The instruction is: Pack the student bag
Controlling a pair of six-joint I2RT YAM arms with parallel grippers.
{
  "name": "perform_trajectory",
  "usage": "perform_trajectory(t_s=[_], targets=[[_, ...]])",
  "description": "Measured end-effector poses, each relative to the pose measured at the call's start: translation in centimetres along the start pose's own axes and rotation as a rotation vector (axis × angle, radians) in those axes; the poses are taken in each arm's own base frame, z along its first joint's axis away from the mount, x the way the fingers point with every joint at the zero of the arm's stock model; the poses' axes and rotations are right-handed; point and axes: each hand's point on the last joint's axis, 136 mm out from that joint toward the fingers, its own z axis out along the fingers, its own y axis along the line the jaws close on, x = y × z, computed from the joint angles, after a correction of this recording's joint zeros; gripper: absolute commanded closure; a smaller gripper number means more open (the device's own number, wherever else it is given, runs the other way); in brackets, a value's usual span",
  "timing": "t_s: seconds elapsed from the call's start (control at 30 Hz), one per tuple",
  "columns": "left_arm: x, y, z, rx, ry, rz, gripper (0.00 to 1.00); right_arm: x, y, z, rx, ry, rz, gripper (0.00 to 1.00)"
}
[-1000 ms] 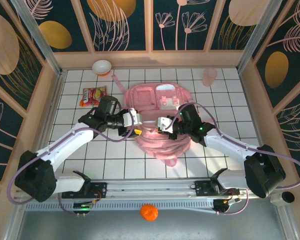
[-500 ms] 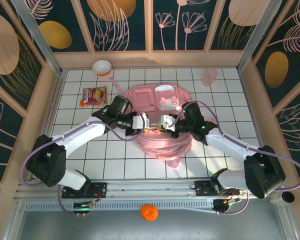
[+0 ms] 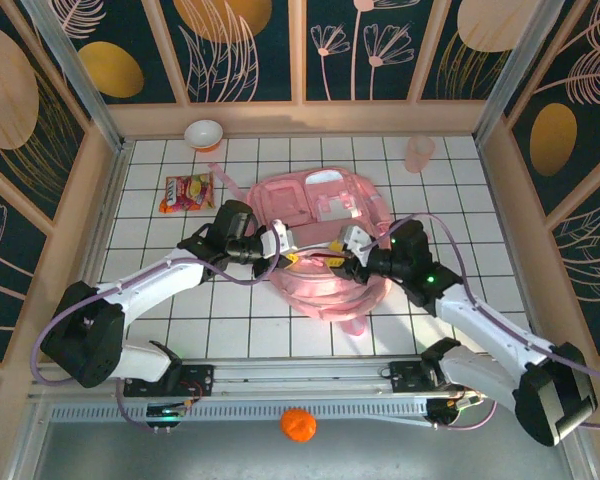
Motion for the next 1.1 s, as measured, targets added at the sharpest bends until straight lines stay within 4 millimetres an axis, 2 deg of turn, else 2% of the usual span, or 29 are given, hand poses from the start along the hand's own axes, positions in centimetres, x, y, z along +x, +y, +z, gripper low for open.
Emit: perform_trajectory(t_s=[0.07,0.17,0.4,0.53,0.63,0.77,1.1], targets=[[-0.1,0.0,0.0,-0.003,-0.004,-0.008,1.00,-0.5,-0.2,-0.4,0.025,-0.009,0.102,0.61],[0.0,0.0,-0.1,-0.009,-0.007,-0.015,1.00,0.0,-0.2,-0.4,0.039,0.031,0.295,0.61],[-0.2,0.1,-0.1,-0.011,-0.014,-0.028,1.00,1.3,3.5,1.9,-0.023,0.199,0.640,0.60],[-0.2,0.0,-0.1,-0.009,-0.016,-0.030,1.00,2.9,2.9,2.5,0.045,0.260,0.787,0.52],[-0.3,0.0,-0.1,-0.004,-0.019,-0.032,1.00,3.4,2.0,2.7,0.102,0.270,0.840,0.50],[-0.4,0.1,-0.2,-0.004,-0.029,-0.035,1.00,3.0,1.4,2.9,0.130,0.262,0.859,0.50],[-0.7,-0.1,-0.2,0.010,-0.042,-0.042,1.00,2.6,1.3,4.1,0.094,0.260,0.857,0.71]])
